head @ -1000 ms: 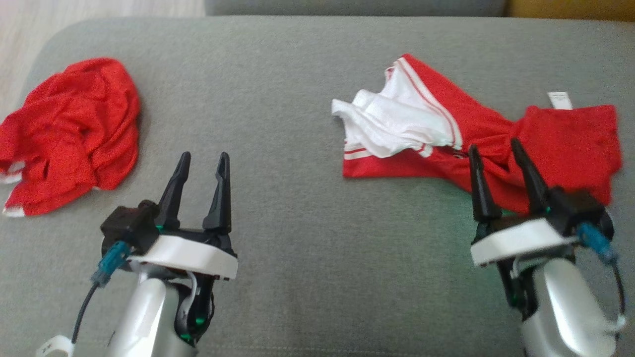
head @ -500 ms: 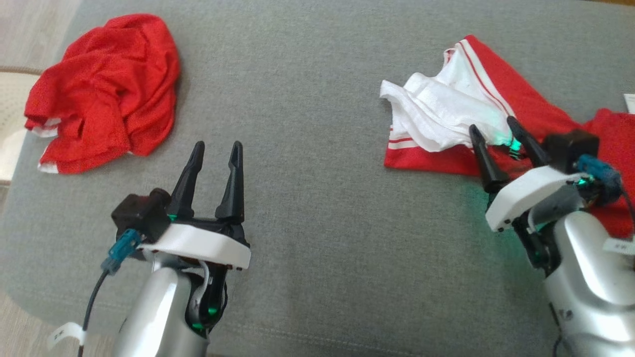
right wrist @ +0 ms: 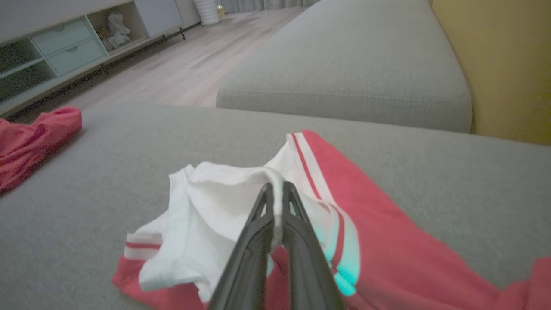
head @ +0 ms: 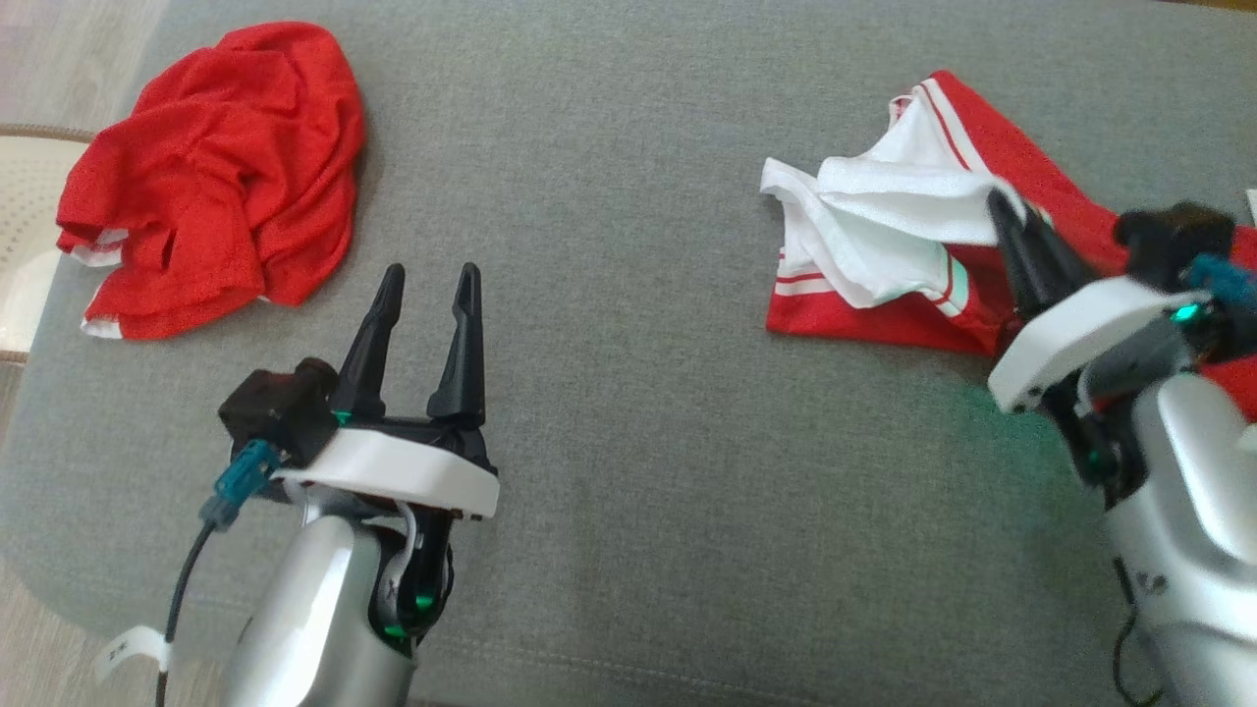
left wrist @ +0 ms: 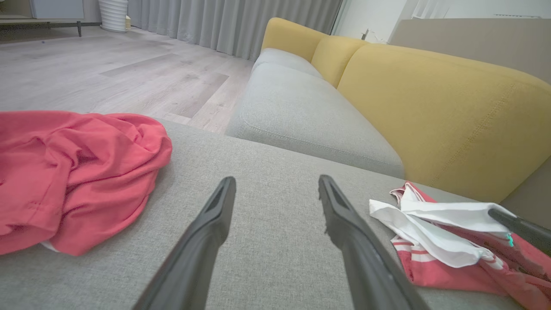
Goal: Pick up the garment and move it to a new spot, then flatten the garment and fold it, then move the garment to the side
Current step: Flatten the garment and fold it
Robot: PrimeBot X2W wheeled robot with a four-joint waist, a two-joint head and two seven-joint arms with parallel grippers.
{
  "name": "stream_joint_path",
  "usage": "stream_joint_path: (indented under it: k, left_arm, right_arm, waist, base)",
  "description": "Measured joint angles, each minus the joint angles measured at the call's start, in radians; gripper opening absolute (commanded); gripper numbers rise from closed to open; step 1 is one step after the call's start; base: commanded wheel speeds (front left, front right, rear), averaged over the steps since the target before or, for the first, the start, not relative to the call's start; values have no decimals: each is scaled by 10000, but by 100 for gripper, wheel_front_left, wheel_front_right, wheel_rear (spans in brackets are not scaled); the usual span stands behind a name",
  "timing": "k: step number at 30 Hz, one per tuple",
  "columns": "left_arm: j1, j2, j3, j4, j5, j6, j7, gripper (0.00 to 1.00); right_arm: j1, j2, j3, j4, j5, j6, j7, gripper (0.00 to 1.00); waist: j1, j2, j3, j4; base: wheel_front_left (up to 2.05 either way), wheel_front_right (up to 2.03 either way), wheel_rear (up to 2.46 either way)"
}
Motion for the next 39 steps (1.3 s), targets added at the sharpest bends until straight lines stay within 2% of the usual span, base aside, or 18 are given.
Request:
stream_joint_path:
  k: [4,9,12,17,18,19,23,24,25,29,35,39]
  left_arm:
    - [0,-2,-10,2,-12,40,0,100]
    - [-36,-8,-205,0,-148,40,0,100]
    - [-128,-8,-318,-12,-282,71,0,100]
    - [-277,-15,-594,-13,-439,79,0,100]
    - [-289,-15,-604,-12,-441,98,0,100]
    - [-291,-15,-617,-10,-443,113,0,100]
    - [-290,-15,-602,10,-512,134,0,100]
    - [-290,-15,-602,10,-512,134,0,100]
    - [-290,-17,-518,17,-508,169,2,100]
    - [-289,-19,-389,19,-493,169,2,100]
    - [-279,-19,-92,8,-397,146,2,100]
    - [-238,-21,-21,-2,-334,81,2,100]
  right_arm:
    - [-401,-73,-389,-577,23,0,326,0]
    - [-1774,-729,-711,-642,-113,0,1043,0]
    - [-2862,-1005,-959,-56,-326,0,1346,0]
    - [-4342,-1409,-1127,1722,-765,0,1442,0]
    - [-4597,-1450,-1202,2165,-949,0,1398,39]
    - [-4823,-1480,-1333,2623,-1172,0,1350,100]
    - [-5497,-1547,-1854,4048,-2291,0,746,100]
    - [-5497,-1547,-1854,4048,-2291,0,746,100]
    - [-5698,-1386,-2130,4498,-2556,0,359,100]
    - [-5739,-892,-2242,5060,-2742,0,-416,100]
    - [-5381,-474,-2132,5112,-2462,0,-1438,100]
    - [-4472,-222,-1896,4543,-1822,0,-2127,100]
  waist:
    - [0,0,-55,-109]
    - [0,0,56,-82]
    - [0,0,175,38]
    - [0,0,362,387]
    - [1,0,397,456]
    - [1,0,427,517]
    - [2,0,477,628]
    - [2,0,477,628]
    - [0,0,435,545]
    - [0,0,277,229]
    - [0,0,-28,-375]
    - [0,0,-335,-972]
  base:
    - [0,0,0]
    - [0,0,0]
    - [0,0,0]
    - [0,0,0]
    - [0,0,0]
    - [0,0,0]
    - [0,0,0]
    - [0,0,0]
    - [0,0,0]
    - [0,0,0]
    - [0,0,0]
    - [0,0,0]
